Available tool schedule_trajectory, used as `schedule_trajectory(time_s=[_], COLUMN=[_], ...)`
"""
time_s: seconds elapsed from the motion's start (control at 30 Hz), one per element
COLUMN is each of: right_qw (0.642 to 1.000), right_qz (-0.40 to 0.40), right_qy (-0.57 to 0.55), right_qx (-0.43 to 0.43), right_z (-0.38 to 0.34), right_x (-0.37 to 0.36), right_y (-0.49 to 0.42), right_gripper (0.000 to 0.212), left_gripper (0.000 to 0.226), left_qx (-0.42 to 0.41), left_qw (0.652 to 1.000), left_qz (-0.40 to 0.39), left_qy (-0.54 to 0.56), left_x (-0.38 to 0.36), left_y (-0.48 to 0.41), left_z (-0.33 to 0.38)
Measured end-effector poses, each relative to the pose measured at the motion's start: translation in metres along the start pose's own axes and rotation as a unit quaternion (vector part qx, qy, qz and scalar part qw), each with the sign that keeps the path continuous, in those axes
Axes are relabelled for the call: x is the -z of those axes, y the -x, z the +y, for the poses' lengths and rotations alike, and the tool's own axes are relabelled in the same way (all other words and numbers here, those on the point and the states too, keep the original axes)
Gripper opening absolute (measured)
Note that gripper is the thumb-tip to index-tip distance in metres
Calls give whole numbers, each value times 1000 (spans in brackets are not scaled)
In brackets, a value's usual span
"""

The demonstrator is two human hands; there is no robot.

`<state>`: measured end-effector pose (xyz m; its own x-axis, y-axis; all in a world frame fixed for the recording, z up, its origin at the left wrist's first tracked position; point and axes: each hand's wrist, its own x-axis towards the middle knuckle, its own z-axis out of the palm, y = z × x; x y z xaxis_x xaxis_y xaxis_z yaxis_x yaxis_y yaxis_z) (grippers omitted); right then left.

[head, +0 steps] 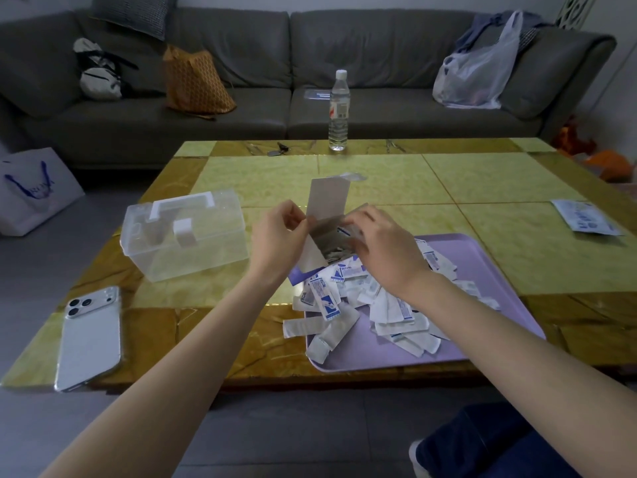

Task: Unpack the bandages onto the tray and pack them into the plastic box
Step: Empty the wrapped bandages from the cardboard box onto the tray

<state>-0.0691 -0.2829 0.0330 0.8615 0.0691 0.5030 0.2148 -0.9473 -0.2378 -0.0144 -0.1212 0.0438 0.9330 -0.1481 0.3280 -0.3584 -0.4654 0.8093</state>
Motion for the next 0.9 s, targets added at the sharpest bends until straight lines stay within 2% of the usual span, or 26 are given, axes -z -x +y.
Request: schedule_trajectory(time_s=[0.1, 0.23, 0.3, 0.43, 0.57, 0.67, 0.9], right_qw=[993, 976, 973, 990, 992, 990, 981], right_qz=[-94, -147, -157, -81, -7, 6, 14], right_qy=[57, 111, 122, 35, -39, -63, -56], right_qx=[-53, -115, -118, -106, -120, -124, -185], right_z=[6, 10, 10, 9, 7, 12, 37], right_x=[-9, -18, -18, 2, 22, 31, 47], right_y=[-1, -4, -2, 3, 4, 8, 21], right_gripper=[38, 32, 31, 14, 16, 11, 30], left_gripper=[16, 18, 17, 15, 16, 16, 16], left_qx=[-12, -32, -36, -22, -7, 3, 18], left_qw=[1000, 999, 998, 999, 999, 999, 999], left_qz=[-20, -40, -43, -36, -22, -16, -8], left_qy=[-2, -6, -11, -16, -35, -43, -46], left_x=[-5, -10, -10, -6, -5, -7, -7], left_y=[7, 14, 15, 12, 6, 3, -3], left_z=[7, 14, 15, 12, 7, 3, 0])
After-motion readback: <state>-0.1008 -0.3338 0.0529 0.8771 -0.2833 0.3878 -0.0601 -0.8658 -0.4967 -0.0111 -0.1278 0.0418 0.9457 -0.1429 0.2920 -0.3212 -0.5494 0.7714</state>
